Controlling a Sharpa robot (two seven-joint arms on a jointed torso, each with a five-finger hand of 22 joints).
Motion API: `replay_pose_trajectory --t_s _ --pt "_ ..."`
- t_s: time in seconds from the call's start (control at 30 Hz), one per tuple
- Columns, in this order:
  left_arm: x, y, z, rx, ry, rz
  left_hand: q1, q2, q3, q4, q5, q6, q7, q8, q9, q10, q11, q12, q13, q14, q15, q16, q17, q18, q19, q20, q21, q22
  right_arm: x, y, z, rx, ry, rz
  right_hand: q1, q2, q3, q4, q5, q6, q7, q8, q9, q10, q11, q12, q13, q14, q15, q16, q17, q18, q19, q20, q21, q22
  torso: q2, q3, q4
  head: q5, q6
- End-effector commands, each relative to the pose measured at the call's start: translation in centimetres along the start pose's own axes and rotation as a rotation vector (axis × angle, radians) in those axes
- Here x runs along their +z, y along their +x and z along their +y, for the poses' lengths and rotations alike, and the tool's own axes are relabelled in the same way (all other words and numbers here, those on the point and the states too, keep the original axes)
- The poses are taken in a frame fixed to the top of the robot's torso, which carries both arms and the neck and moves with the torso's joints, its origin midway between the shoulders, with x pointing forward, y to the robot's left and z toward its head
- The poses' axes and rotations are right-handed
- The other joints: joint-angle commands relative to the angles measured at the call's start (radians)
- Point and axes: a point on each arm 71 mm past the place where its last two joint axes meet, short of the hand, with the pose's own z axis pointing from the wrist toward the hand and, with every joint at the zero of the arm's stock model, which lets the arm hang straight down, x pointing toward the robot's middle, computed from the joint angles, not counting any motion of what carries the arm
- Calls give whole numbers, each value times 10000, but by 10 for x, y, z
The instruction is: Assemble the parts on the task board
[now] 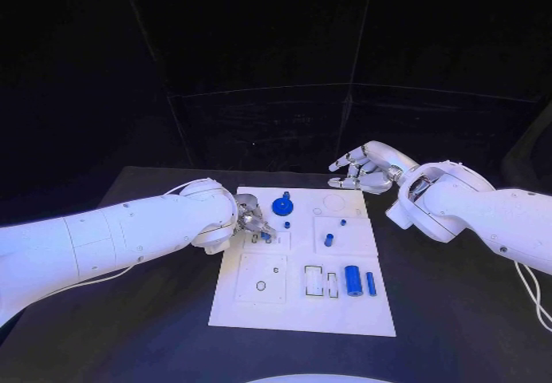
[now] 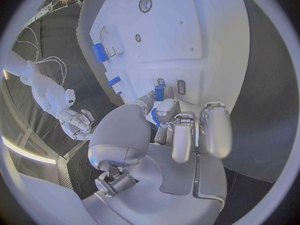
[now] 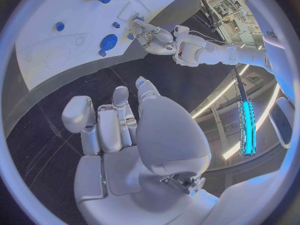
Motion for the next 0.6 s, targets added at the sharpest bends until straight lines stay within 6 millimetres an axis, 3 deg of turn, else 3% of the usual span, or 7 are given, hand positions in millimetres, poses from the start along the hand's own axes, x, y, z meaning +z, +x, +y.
replay_pose_trajectory --t_s 0.03,0.6 --pt "0 0 -3 180 146 93 20 43 1160 -1100 30 47 -50 -3 13 39 7 9 15 1054 -20 32 2634 -98 70 30 32 6 1 -1 2 25 -137 -45 84 15 -65 -4 61 -39 -1 60 -12 -47 -7 -24 12 270 -59 -36 11 64 -20 0 -34 13 -2 5 5 -6 -11" --pt "2 3 -4 345 107 359 -14 7 1206 -1102 29 45 -49 0 25 39 8 7 14 1054 -19 32 2634 -96 65 31 25 -2 2 0 2 29 -102 3 84 15 -65 -4 61 -39 -1 60 -12 -47 -7 -24 12 270 -59 -36 11 64 -20 0 -34 13 -7 4 9 -46 -49"
